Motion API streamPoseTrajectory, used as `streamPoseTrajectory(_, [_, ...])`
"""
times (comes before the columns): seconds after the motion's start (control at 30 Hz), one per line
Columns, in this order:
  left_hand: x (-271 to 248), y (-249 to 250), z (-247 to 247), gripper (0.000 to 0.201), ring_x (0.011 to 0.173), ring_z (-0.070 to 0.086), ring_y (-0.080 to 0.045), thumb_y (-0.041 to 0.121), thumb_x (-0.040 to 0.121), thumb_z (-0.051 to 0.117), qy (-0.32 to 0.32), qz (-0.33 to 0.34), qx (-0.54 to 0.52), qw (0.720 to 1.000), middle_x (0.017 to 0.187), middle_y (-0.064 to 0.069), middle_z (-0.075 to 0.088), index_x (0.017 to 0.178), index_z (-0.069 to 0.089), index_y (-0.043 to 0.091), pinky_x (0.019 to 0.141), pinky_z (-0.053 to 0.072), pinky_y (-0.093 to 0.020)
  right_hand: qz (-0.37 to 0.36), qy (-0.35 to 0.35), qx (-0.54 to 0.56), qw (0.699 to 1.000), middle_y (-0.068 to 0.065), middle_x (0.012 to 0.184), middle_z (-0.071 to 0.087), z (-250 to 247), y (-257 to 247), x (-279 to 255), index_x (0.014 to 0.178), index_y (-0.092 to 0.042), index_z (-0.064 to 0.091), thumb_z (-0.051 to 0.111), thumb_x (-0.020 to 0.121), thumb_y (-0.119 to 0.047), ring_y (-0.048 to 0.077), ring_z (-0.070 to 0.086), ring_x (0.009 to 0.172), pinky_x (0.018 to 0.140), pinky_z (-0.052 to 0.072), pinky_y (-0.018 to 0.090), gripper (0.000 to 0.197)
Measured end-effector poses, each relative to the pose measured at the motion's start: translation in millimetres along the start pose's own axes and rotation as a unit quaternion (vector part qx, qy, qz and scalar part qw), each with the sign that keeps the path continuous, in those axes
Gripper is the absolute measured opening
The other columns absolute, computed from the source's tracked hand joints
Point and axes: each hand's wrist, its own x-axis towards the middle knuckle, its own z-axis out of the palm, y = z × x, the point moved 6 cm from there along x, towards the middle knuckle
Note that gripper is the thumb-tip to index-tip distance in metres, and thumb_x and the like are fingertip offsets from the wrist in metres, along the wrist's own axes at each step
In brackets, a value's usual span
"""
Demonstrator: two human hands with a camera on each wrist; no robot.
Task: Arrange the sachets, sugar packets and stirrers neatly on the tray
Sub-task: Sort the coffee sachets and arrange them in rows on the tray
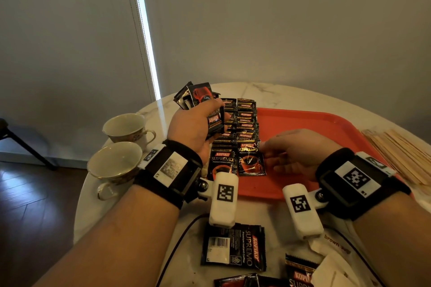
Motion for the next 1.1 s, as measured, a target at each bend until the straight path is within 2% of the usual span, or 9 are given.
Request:
streamPoseTrajectory(0.2, [-0.1,-0.1,-0.3,0.034,0.066,0.074,-0.018,0.014,0.093,0.073,0.001,-0.010,-0.012,1.000,0.083,-0.012,0.076,0.122,0.067,-0.002,0.052,0.056,-0.026,0.003,0.002,-0.001,1.000,0.019,0.086,0.069,-1.3,2.2,2.7,0.106,0.012,0.071,0.075,0.085,-0.001,0.018,0.063,0.063,0.060,0.055,0.029,0.024])
streamPoseTrajectory(0.33, [0.5,-1.1,-0.3,0.031,0.066,0.075,-0.017,0.014,0.093,0.072,-0.002,-0.011,-0.011,1.000,0.079,-0.010,0.076,0.120,0.067,-0.001,0.051,0.056,-0.027,-0.001,0.011,0.031,0.999,0.021,0.090,0.070,-4.7,2.2,6.2,0.103,0.010,0.073,0.074,0.086,0.001,0.019,0.064,0.066,0.062,0.058,0.030,0.020])
streamPoseTrajectory(0.63, [2.6,-1.1,-2.1,0.024,0.069,0.075,-0.017,0.014,0.092,0.073,-0.002,-0.011,0.002,1.000,0.079,-0.006,0.077,0.114,0.068,0.003,0.056,0.058,-0.029,0.005,0.013,0.064,0.998,0.014,0.083,0.073,-1.2,0.6,5.8,0.096,0.005,0.073,0.069,0.089,0.003,0.016,0.067,0.065,0.063,0.059,0.028,0.008])
streamPoseTrajectory(0.73, [3.3,-1.9,-1.7,0.030,0.073,0.075,-0.017,0.014,0.092,0.073,-0.002,-0.011,0.005,1.000,0.080,-0.006,0.077,0.118,0.067,0.002,0.059,0.058,-0.031,0.008,0.011,0.060,0.998,0.011,0.079,0.072,0.7,0.1,4.7,0.098,0.005,0.073,0.069,0.090,0.001,0.014,0.066,0.062,0.064,0.058,0.027,0.010])
streamPoseTrajectory(0.87, [3.1,-2.5,-0.9,0.027,0.068,0.074,-0.017,0.011,0.092,0.072,-0.006,-0.020,-0.005,1.000,0.077,-0.007,0.076,0.116,0.067,0.000,0.053,0.057,-0.029,0.006,0.009,0.061,0.998,0.012,0.081,0.071,0.6,0.1,5.4,0.105,0.005,0.072,0.072,0.089,-0.004,0.014,0.066,0.063,0.066,0.057,0.028,0.019])
streamPoseTrajectory(0.93, [2.6,-3.0,0.5,0.025,0.068,0.074,-0.018,0.009,0.092,0.071,-0.012,-0.025,-0.004,1.000,0.076,-0.007,0.076,0.115,0.067,0.000,0.052,0.057,-0.029,0.005,0.005,0.063,0.998,0.009,0.076,0.070,0.6,0.7,5.9,0.106,0.004,0.072,0.072,0.089,-0.006,0.014,0.065,0.062,0.066,0.057,0.028,0.019])
streamPoseTrajectory(1.03, [0.0,-5.2,4.4,0.008,0.068,0.074,-0.022,0.007,0.093,0.066,-0.035,-0.050,0.000,0.998,0.075,-0.009,0.075,0.100,0.069,0.003,0.053,0.059,-0.031,0.000,-0.003,0.072,0.997,0.007,0.072,0.071,2.1,0.2,4.9,0.105,0.002,0.071,0.071,0.091,-0.008,0.013,0.066,0.061,0.063,0.057,0.026,0.017])
streamPoseTrajectory(1.1, [-4.6,-6.8,8.4,0.008,0.071,0.073,-0.030,0.005,0.092,0.060,-0.059,-0.076,0.000,0.995,0.081,-0.017,0.072,0.092,0.067,0.003,0.060,0.063,-0.041,-0.006,-0.004,0.074,0.997,0.006,0.073,0.071,2.8,-0.8,4.2,0.105,0.002,0.070,0.070,0.092,-0.008,0.014,0.067,0.063,0.063,0.057,0.026,0.016])
